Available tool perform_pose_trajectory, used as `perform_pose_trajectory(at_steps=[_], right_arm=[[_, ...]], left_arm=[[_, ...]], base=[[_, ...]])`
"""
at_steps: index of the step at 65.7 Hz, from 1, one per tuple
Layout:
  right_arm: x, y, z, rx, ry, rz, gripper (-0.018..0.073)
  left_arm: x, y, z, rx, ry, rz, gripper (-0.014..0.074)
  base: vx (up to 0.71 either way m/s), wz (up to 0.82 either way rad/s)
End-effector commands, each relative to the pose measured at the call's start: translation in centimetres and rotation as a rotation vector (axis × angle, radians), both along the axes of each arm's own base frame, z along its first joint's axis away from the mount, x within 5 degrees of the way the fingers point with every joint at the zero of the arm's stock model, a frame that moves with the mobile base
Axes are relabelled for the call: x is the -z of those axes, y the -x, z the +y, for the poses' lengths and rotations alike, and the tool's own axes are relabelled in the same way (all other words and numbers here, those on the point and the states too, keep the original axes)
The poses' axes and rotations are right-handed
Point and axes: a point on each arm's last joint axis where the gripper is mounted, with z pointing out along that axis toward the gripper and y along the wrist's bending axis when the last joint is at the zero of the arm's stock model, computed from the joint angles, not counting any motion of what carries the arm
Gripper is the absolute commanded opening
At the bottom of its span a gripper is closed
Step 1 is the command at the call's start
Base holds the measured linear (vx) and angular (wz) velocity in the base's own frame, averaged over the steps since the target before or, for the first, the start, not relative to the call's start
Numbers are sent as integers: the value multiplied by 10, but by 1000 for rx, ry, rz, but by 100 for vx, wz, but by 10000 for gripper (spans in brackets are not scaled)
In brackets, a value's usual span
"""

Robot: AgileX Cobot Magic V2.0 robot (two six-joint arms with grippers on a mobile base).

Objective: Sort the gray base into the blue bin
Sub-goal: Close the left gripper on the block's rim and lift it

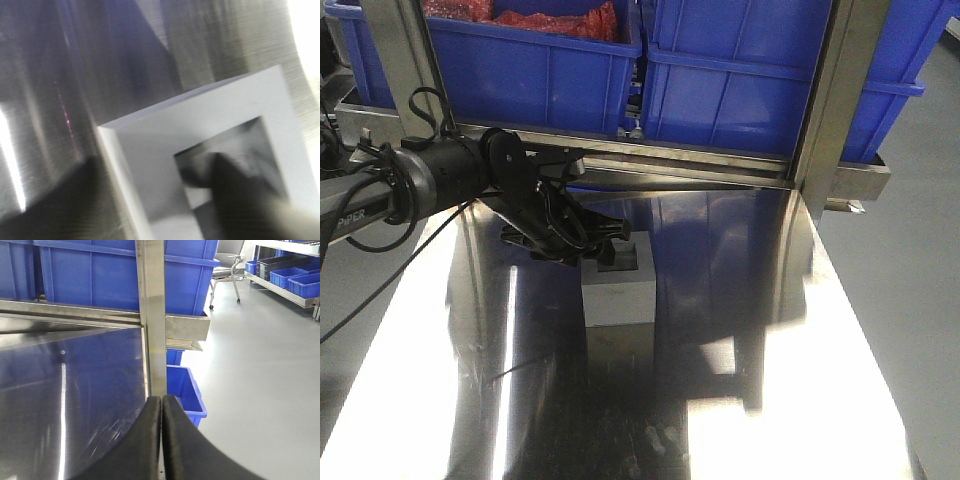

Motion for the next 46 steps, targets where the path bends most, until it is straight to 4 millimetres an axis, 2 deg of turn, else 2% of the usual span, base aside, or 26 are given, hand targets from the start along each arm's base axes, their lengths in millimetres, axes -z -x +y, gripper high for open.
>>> perform_pose_trajectory(at_steps=[1,8,16,28,34,46], right_arm=[[-6,-1,0,0,23,-69,-5],[-6,-1,0,0,23,-69,-5],[-6,-1,0,0,23,-69,-5],[-6,-1,0,0,23,-69,-5],[-6,-1,0,0,23,-69,-5],[-6,-1,0,0,23,-69,-5]], left_arm=[[-33,2,-1,-5,38,-74,237],[-33,3,-1,3,34,-69,124],[-33,3,-1,5,32,-65,41],[-38,4,-1,7,37,-80,0],[-50,6,0,21,43,-127,1],[-96,21,4,70,40,-283,4]], base=[[0,0],[0,0],[0,0],[0,0],[0,0],[0,0]])
